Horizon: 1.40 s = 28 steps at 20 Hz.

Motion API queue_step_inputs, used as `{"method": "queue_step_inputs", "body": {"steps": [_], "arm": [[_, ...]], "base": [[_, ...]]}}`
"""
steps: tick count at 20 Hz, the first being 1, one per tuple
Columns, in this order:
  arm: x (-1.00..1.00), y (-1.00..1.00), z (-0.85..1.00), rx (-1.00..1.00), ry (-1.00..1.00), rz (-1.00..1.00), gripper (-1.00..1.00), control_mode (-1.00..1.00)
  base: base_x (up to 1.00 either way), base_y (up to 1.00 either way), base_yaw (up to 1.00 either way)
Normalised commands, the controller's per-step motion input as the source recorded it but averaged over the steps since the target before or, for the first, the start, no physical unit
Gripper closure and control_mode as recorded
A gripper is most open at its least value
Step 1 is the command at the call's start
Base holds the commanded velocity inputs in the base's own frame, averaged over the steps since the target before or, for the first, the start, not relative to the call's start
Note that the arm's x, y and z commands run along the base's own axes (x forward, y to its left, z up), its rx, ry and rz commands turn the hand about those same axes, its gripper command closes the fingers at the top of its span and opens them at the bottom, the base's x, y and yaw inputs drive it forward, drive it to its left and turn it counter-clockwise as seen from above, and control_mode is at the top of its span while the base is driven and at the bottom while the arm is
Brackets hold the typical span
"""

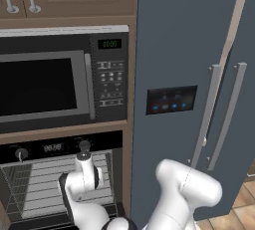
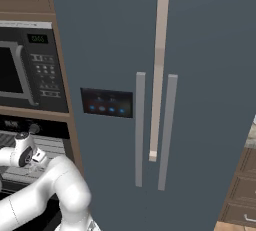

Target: Take the fish from the oven and place it on the plate on the counter.

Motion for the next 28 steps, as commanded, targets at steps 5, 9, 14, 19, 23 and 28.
{"method": "queue_step_inputs", "body": {"steps": [5, 9, 14, 19, 23, 28], "arm": [[0.11, 0.0, -0.18, 0.0, -0.02, 0.0, -1.0, -1.0], [0.0, 0.0, -0.71, 0.0, 0.0, 0.0, -1.0, -1.0], [0.0, 0.0, -0.53, 0.0, 0.0, 0.0, -1.0, -1.0], [0.0, 0.0, -0.44, 0.02, 0.0, 0.0, -1.0, -1.0], [0.0, 0.0, -0.52, 0.03, 0.0, 0.0, 1.0, -1.0], [0.0, 0.0, -0.43, 0.02, 0.0, 0.0, 1.0, -1.0]], "base": [[0.0, 0.0, 0.0], [0.0, 0.0, 0.0], [0.0, 0.0, 0.0], [0.0, 0.0, 0.0], [0.0, 0.0, 0.0], [0.0, 0.0, 0.0]]}}
